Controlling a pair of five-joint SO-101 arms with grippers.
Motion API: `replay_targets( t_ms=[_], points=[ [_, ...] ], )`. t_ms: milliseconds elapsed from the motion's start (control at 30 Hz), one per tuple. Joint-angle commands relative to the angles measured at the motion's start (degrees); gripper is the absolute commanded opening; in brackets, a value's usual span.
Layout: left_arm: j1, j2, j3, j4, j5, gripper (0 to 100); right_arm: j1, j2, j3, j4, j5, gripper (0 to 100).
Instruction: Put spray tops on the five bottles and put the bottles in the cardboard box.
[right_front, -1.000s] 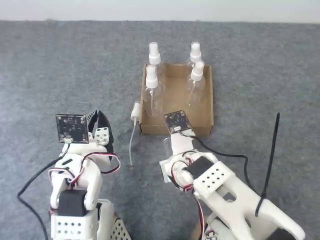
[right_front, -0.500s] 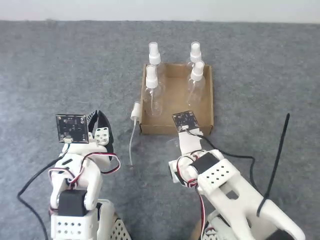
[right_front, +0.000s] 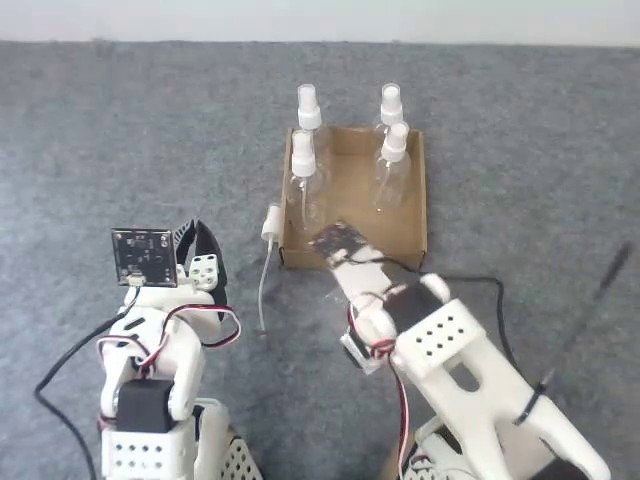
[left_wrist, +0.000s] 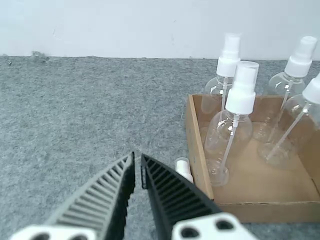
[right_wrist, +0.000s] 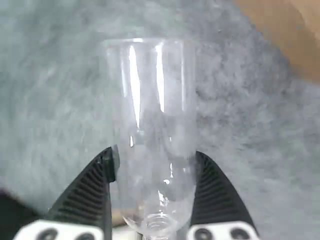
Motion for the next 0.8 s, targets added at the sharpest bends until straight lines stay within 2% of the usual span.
replay_targets(
  t_ms=[0, 67, 200, 400, 567, 767],
  points=[
    [-0.18, -0.53, -0.22, -1.58, 0.26, 1, 3.21, -0.75, -14.86, 14.11, 12.13, 0.6],
    [-0.18, -0.53, -0.22, -1.58, 0.26, 1, 8.84, -0.75, -18.99, 16.22, 11.25, 0.6],
    [-0.18, -0.62, -0.22, -1.58, 0.26, 1, 25.63, -0.75, -25.49, 17.27, 11.52, 0.6],
    [-0.18, -0.62, -0.22, -1.58, 0.18, 1, 45.85, 0.04, -28.48, 14.99, 16.0, 0.6],
    [-0.18, -0.62, -0.22, -1.58, 0.18, 1, 54.73, 1.36, -23.3, 5.93, 15.21, 0.6],
    [-0.18, -0.62, -0.22, -1.41, 0.18, 1, 58.95, 14.37, -20.04, -7.69, 4.22, 0.6]
  ],
)
